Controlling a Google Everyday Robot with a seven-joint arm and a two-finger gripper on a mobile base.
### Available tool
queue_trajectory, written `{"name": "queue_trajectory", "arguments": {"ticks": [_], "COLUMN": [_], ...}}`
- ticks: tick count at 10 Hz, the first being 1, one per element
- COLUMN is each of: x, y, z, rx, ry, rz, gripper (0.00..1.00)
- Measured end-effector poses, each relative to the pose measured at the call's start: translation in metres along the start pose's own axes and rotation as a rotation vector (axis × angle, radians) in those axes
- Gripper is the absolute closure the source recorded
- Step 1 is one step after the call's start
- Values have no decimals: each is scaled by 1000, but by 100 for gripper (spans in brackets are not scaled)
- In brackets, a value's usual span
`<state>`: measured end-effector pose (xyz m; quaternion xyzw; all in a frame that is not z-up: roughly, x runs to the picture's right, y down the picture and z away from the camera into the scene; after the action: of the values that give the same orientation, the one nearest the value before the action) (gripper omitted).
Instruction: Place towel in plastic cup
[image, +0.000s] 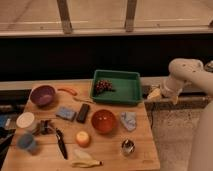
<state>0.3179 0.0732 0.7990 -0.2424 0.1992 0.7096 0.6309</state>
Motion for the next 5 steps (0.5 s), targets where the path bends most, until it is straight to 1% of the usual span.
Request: {"name": "queue_trajectory", "arguments": {"ticks": [3, 4, 5], "x": [0, 1, 1], "y": [1, 3, 4], "z": [1, 4, 4], "rx": [-2, -15, -17], "ry": [2, 15, 20], "rz": [0, -11, -14], "gripper": [20, 20, 20]}}
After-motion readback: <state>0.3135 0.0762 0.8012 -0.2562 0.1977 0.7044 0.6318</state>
